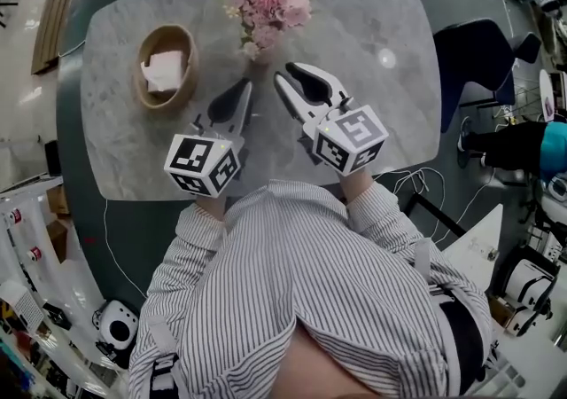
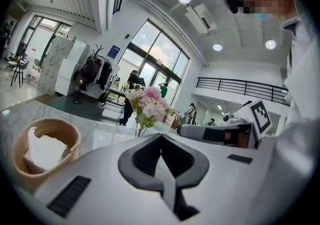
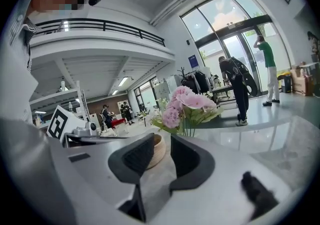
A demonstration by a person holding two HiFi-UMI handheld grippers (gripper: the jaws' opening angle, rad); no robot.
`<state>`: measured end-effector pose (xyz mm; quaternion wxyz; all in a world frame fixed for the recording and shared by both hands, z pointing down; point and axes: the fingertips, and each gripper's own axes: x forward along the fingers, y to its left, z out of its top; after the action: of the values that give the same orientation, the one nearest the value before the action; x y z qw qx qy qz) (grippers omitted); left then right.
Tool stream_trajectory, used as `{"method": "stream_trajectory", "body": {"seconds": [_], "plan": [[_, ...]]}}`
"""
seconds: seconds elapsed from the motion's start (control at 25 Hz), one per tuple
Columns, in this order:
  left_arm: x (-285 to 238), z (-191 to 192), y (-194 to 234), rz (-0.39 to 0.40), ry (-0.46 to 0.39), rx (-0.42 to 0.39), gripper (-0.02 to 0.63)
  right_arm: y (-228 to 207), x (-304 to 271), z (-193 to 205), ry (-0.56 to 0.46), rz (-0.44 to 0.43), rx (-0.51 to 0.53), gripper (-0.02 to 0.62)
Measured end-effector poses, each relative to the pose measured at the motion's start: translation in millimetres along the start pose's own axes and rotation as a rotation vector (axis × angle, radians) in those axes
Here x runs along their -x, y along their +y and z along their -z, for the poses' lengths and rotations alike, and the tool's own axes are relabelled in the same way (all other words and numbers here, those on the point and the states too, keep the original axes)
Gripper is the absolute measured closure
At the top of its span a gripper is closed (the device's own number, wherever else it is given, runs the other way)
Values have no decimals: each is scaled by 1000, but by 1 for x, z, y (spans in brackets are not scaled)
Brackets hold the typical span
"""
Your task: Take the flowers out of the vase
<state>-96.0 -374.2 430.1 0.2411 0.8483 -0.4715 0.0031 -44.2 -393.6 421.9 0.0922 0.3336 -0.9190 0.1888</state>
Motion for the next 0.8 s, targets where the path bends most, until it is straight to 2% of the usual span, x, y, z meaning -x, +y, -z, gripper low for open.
{"method": "stream_trajectory", "body": {"seconds": [0.36, 0.6, 0.8], "plan": [[-21, 3, 15, 5, 21, 5, 594, -25, -25, 3, 29, 21, 16, 426], [-35, 6, 28, 10, 39, 0, 594, -43, -46, 9, 62, 13, 25, 411], [-44, 11, 38, -3, 53, 28, 594, -52, -62, 17, 93, -8, 22, 398]]}}
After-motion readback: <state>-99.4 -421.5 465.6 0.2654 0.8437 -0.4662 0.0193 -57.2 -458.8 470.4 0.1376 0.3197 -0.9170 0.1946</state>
